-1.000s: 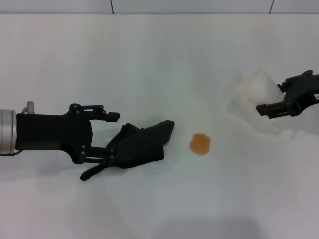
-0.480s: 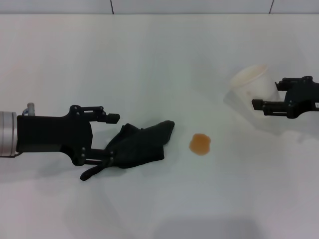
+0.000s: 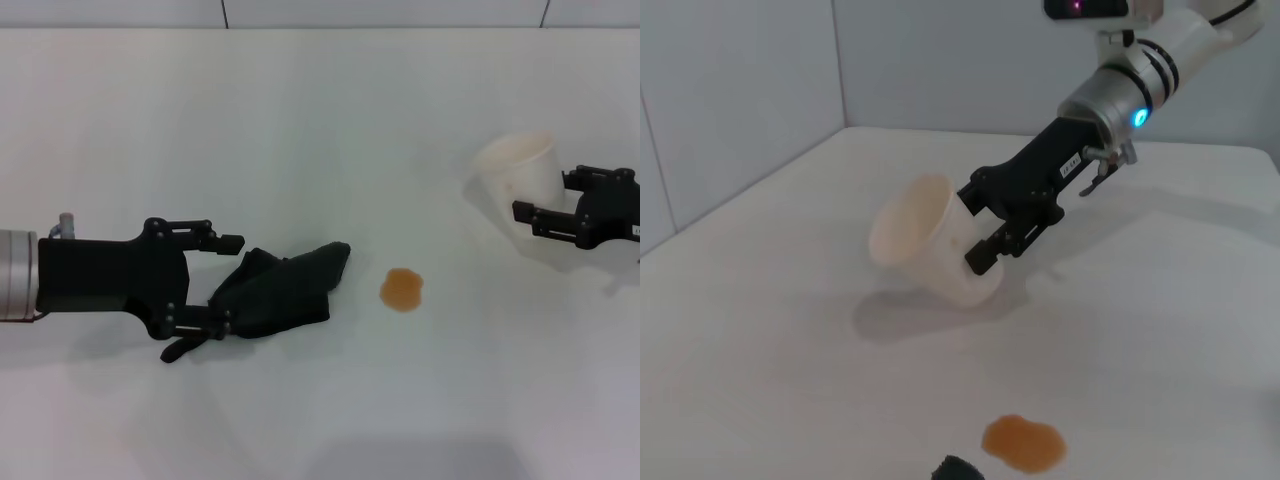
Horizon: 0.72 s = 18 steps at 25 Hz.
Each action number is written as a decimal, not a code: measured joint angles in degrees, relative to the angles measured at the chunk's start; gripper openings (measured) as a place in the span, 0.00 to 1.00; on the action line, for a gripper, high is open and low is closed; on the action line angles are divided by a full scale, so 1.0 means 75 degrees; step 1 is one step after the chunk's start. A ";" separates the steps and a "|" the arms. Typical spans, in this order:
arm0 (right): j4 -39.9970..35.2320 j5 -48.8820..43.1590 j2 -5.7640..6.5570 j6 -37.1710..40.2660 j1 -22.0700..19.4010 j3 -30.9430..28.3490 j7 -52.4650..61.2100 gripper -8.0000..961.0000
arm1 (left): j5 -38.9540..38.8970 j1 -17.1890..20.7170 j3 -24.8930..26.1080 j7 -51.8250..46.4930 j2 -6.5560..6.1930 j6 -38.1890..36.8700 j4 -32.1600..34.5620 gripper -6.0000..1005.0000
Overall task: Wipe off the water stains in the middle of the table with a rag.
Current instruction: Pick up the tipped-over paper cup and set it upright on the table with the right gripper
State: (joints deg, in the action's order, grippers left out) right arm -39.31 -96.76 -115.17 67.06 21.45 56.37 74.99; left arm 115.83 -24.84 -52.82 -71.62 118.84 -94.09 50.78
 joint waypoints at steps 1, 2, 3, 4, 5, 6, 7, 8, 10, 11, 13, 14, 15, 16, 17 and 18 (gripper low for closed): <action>0.0093 0.0088 -0.0002 -0.0016 -0.0013 -0.0001 -0.0119 0.69 | 0.0000 0.0005 -0.0001 0.0000 -0.0001 -0.0008 0.0000 0.77; 0.0190 0.0188 -0.0004 -0.0020 -0.0029 -0.0001 -0.0238 0.69 | 0.0000 0.0011 -0.0003 0.0000 -0.0001 -0.0019 0.0000 0.77; 0.0267 0.0302 -0.0004 -0.0014 -0.0044 -0.0003 -0.0371 0.69 | 0.0000 0.0017 -0.0006 0.0000 -0.0001 -0.0029 0.0000 0.77; 0.0318 0.0367 -0.0005 -0.0001 -0.0057 -0.0003 -0.0465 0.69 | 0.0000 0.0019 -0.0009 0.0000 -0.0001 -0.0035 -0.0011 0.77; 0.0371 0.0461 -0.0006 0.0021 -0.0076 -0.0004 -0.0583 0.69 | 0.0000 0.0023 -0.0010 0.0000 -0.0001 -0.0042 -0.0030 0.77; 0.0420 0.0519 -0.0006 0.0033 -0.0097 -0.0004 -0.0678 0.69 | 0.0000 0.0025 -0.0011 -0.0001 -0.0001 -0.0044 -0.0049 0.77; 0.0453 0.0555 -0.0007 0.0043 -0.0113 -0.0005 -0.0742 0.69 | 0.0000 0.0028 -0.0011 0.0000 -0.0002 -0.0047 -0.0067 0.77; 0.0482 0.0579 -0.0007 0.0064 -0.0133 -0.0007 -0.0805 0.69 | 0.0000 0.0031 -0.0012 0.0000 -0.0002 -0.0050 -0.0082 0.77; 0.0557 0.0632 -0.0007 0.0107 -0.0166 -0.0015 -0.0946 0.69 | 0.0000 0.0043 -0.0017 0.0000 -0.0002 -0.0052 -0.0090 0.77; 0.0581 0.0640 -0.0008 0.0123 -0.0173 -0.0017 -0.0984 0.69 | 0.0000 0.0051 -0.0020 0.0000 -0.0002 -0.0053 -0.0091 0.77; 0.0654 0.0647 -0.0008 0.0133 -0.0181 -0.0019 -0.1071 0.69 | 0.0000 0.0062 -0.0022 0.0000 -0.0001 -0.0053 -0.0092 0.77; 0.0710 0.0650 -0.0008 0.0133 -0.0185 -0.0018 -0.1114 0.69 | 0.0000 0.0061 -0.0025 0.0000 -0.0001 -0.0053 -0.0092 0.77; 0.0739 0.0651 -0.0008 0.0131 -0.0187 -0.0018 -0.1139 0.69 | 0.0001 0.0060 -0.0026 -0.0001 -0.0001 -0.0053 -0.0092 0.77; 0.0765 0.0659 -0.0008 0.0126 -0.0188 -0.0022 -0.1162 0.69 | 0.0000 0.0052 -0.0030 0.0000 -0.0002 -0.0054 -0.0092 0.77; 0.0783 0.0664 -0.0008 0.0118 -0.0188 -0.0023 -0.1167 0.69 | 0.0000 0.0045 -0.0033 0.0000 -0.0001 -0.0053 -0.0092 0.77; 0.0801 0.0667 -0.0007 0.0106 -0.0188 -0.0024 -0.1172 0.70 | 0.0000 0.0039 -0.0035 -0.0001 -0.0001 -0.0053 -0.0092 0.77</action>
State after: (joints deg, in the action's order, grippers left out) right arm -33.30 -91.76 -115.22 67.86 20.04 56.19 66.20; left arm 115.84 -24.55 -53.08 -71.63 118.82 -94.49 50.09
